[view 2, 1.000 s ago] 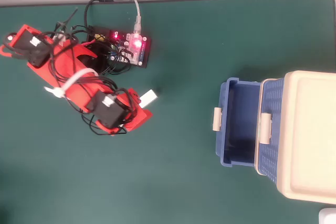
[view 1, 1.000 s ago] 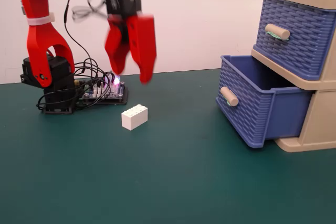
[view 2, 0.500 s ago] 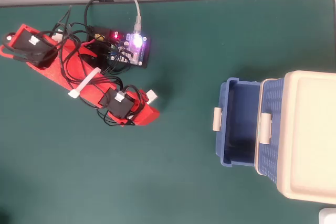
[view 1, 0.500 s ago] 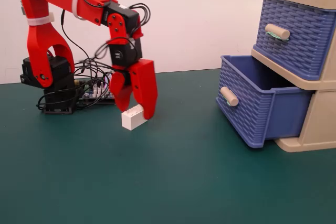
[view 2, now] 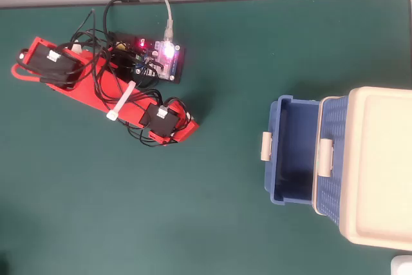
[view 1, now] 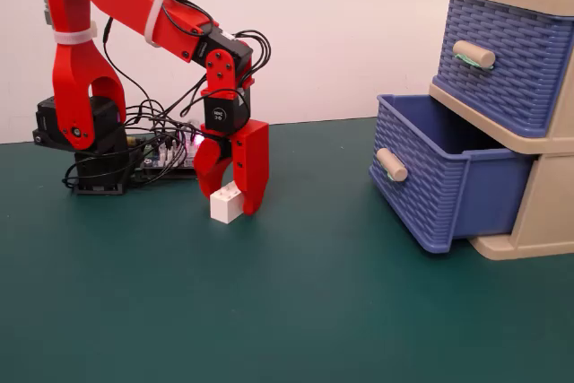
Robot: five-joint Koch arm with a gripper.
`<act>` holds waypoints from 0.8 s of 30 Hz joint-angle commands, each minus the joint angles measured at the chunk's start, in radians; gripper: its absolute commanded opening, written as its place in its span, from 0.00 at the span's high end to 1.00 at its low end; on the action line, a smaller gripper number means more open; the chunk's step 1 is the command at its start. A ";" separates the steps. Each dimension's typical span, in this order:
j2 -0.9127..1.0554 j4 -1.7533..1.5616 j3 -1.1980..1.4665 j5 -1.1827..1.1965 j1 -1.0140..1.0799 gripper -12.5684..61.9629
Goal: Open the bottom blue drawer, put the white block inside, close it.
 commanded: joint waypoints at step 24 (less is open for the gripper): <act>-0.221 0.445 -1.269 -0.670 0.029 0.94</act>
